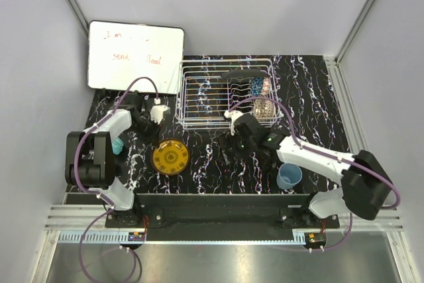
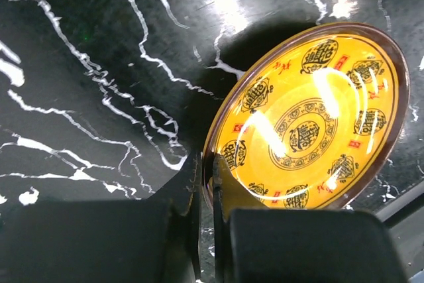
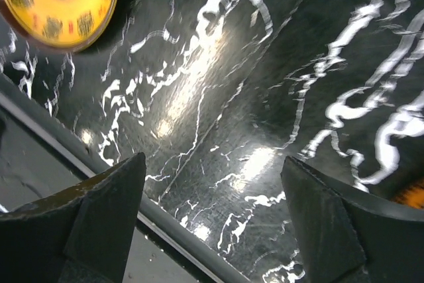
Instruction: Load the mixed dishes into the dish rack
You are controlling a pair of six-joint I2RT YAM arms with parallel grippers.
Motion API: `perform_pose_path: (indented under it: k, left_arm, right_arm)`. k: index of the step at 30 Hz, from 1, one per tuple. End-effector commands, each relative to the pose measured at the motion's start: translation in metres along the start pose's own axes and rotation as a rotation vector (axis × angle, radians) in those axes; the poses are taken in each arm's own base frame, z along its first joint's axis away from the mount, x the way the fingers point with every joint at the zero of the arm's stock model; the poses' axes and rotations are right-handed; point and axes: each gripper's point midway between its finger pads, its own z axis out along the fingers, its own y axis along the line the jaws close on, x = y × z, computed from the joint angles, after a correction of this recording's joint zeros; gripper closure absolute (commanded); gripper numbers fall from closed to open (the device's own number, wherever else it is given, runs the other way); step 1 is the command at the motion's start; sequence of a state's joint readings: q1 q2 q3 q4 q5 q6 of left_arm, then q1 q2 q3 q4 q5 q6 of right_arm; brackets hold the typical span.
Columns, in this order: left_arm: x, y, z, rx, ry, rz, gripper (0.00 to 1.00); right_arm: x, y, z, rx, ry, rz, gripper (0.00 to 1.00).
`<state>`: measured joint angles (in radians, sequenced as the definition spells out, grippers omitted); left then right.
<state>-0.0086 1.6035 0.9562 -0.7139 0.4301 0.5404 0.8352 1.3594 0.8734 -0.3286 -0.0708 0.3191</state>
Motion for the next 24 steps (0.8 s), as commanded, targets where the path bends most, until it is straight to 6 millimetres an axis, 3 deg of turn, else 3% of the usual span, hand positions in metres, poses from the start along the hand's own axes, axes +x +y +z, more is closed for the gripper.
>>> perform_pose_path:
  k: [1, 5, 10, 15, 18, 24]
  left_arm:
    - [-0.016, -0.002, -0.01, -0.011, -0.044, 0.038, 1.0]
    - [-0.019, -0.007, -0.02, -0.014, -0.061, 0.041, 1.0]
    - [-0.034, -0.015, -0.048, -0.052, -0.134, 0.083, 1.0]
    - [-0.052, -0.029, -0.071, -0.07, -0.197, 0.142, 1.0]
    - [-0.055, -0.038, -0.07, -0.064, -0.189, 0.172, 1.0]
    - [-0.063, -0.054, -0.069, -0.061, -0.18, 0.237, 1.0]
  right_arm:
    - [-0.005, 0.024, 0.02, -0.137, 0.001, -0.059, 0.08]
    - [-0.014, 0.043, 0.041, -0.247, -0.013, -0.101, 0.08]
    - [-0.028, 0.061, 0.06, -0.318, -0.019, -0.14, 0.11]
    - [-0.048, 0.086, 0.063, -0.42, -0.11, -0.214, 0.11]
    - [-0.056, 0.095, 0.066, -0.475, -0.157, -0.244, 0.14]
    - [-0.088, 0.112, 0.046, -0.494, -0.277, -0.324, 0.16]
